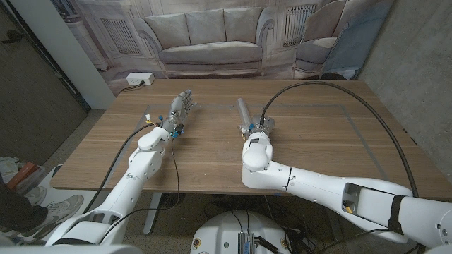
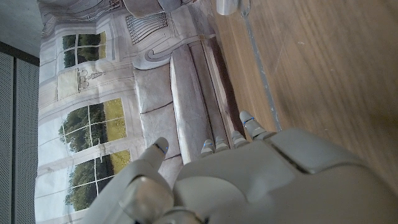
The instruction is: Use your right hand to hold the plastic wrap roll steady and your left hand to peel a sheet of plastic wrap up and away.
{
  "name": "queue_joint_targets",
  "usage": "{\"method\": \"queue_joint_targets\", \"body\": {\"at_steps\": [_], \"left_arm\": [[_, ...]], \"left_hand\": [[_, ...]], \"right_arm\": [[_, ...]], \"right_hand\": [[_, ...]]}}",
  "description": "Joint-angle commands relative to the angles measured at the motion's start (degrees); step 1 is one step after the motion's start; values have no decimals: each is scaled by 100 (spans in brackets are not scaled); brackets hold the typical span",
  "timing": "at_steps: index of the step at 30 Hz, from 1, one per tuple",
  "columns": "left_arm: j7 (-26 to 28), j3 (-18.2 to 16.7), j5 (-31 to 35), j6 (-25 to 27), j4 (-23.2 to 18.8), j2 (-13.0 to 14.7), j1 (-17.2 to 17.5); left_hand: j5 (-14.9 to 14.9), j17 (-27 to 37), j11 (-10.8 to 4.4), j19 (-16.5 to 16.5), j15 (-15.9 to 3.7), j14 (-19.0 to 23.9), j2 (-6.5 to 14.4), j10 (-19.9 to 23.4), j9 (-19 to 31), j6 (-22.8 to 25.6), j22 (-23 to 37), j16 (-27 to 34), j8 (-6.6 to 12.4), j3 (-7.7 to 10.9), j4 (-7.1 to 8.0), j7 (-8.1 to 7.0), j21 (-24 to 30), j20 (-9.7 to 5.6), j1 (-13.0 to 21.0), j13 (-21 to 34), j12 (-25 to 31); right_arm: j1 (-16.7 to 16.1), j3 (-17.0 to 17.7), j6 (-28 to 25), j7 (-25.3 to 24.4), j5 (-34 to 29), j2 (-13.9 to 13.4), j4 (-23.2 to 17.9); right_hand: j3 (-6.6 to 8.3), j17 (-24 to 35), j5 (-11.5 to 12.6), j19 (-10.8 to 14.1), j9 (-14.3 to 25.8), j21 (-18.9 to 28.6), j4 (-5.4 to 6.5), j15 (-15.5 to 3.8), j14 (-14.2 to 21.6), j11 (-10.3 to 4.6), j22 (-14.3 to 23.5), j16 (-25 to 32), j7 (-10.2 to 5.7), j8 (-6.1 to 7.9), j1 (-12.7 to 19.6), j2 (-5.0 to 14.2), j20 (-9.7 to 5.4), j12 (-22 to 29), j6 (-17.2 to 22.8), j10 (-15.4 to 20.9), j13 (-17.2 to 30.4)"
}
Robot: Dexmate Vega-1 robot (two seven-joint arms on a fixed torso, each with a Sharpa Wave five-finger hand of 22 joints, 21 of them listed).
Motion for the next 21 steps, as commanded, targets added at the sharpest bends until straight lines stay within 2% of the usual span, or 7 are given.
{"method": "queue_joint_targets", "body": {"at_steps": [1, 5, 10, 11, 13, 16, 21], "left_arm": [[-80, -27, -7, -60, 147, -44, -74], [-115, -31, 9, -80, 197, -58, -109], [-126, -42, 27, -100, 216, -68, -125], [-145, -42, 22, -80, 219, -64, -130], [-134, -41, 39, -76, 225, -67, -131], [-162, -43, 35, -46, 257, -80, -149], [-191, -49, 72, -93, 310, -93, -187]], "left_hand": [[1, 18, 33, -45, 15, -144, 466, -45, 10, -4, 9, 29, 7, 47, 16, 4, -6, 23, 10, 26, 28], [0, 18, 37, -46, 17, -146, 466, -53, 10, -7, 10, 30, 5, 48, 16, 0, -10, 21, 9, 26, 26], [0, 18, 25, -46, 15, -146, 465, -48, 10, -7, 10, 30, 6, 48, 16, -1, -14, 19, 7, 27, 29], [-1, 18, 23, -45, 14, -146, 465, -48, 10, -7, 10, 30, 5, 49, 16, -2, -15, 16, 7, 27, 29], [-1, 18, 21, -42, 15, -146, 464, -55, 10, -7, 10, 31, 6, 49, 16, 0, -15, 11, 7, 26, 26], [-2, 18, 19, -47, 13, -150, 464, -59, 10, -11, 10, 30, 4, 50, 16, -2, -20, 13, 6, 26, 26], [-2, 18, 24, -46, 18, -151, 463, -59, 10, -13, 11, 30, 3, 51, 15, -8, -24, 3, 5, 26, 26]], "right_arm": [[-14, -100, -12, 2904, -3261, 546, 936], [-36, -103, 46, 2801, -3280, 565, 978], [-84, -56, 199, 2625, -3205, 547, 965], [-104, -33, 228, 2551, -3180, 546, 961], [-204, 84, 307, 2238, -3047, 549, 905], [-359, 246, 346, 1679, -2855, 591, 869], [-610, 634, 533, 830, -2202, 572, 596]], "right_hand": [[-17, 291, 113, -81, 56, -1, -82, -638, 326, -160, 41, 323, -113, 158, 380, 106, -28, 271, 313, 315, 187], [-71, 960, 216, 34, 153, 84, -158, -865, 755, -417, 99, 982, -318, 479, 1073, 272, -186, 818, 989, 753, 633], [-189, 2065, 260, 151, 236, 269, -160, -952, 1077, -600, 208, 1964, -472, 722, 1940, 540, -319, 1471, 1575, 1175, 1253], [-137, 2259, 272, 232, 240, 344, -171, -969, 1108, -677, 238, 2119, -523, 775, 2183, 696, -384, 1598, 1731, 1280, 1371], [136, 2682, 210, 407, 218, 619, -217, -1002, 1526, -775, 358, 2502, -629, 1013, 2956, 1252, -520, 2067, 2405, 1832, 1738], [204, 2839, 107, 472, 248, 772, -202, -1006, 1692, -868, 434, 2619, -628, 1142, 3211, 1348, -640, 2223, 2669, 2008, 1890], [244, 2863, 49, 540, 313, 887, -154, -1008, 1709, -829, 486, 2594, -573, 1185, 3304, 1423, -660, 2272, 2659, 2012, 1977]]}}
